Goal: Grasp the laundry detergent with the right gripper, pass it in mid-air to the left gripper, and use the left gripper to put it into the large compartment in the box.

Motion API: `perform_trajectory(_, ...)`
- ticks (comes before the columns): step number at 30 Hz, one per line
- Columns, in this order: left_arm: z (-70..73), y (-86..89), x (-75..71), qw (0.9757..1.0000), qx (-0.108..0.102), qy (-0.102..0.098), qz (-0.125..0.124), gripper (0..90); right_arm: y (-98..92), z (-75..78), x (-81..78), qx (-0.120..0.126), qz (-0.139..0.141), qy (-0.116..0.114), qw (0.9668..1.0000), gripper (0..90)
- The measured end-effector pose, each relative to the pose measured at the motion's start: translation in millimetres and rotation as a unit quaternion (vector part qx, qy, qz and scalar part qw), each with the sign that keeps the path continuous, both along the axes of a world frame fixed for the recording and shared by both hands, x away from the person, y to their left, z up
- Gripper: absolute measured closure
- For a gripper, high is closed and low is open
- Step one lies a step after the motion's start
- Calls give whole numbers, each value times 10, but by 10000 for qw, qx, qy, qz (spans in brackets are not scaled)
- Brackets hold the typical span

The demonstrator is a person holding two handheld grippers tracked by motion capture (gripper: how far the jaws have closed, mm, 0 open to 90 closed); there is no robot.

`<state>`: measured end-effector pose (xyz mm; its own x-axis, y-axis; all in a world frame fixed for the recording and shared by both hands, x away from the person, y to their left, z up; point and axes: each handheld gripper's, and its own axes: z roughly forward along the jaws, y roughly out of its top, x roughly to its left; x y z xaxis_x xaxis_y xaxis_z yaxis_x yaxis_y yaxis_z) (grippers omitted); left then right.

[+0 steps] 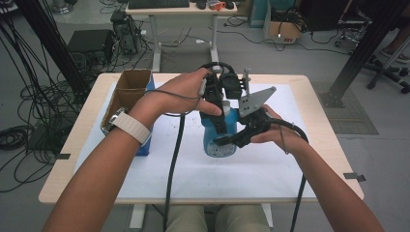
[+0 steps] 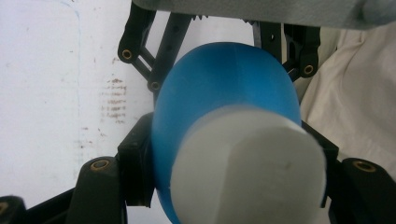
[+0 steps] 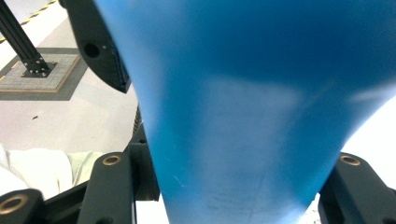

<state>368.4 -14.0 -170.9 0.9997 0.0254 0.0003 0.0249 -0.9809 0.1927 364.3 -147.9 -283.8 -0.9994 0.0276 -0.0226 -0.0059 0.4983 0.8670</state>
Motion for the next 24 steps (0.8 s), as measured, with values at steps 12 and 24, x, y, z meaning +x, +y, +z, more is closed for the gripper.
perform_trajectory(12, 2, 4, 6, 10000, 16, -23, -40, 372, 6, 2, 0, -5, -7, -19, 10000, 430)
perform_trajectory(24, 4, 3, 6, 10000, 19, -25, -60, 372, 7, 4, -2, -8, 11, -24, 10000, 430)
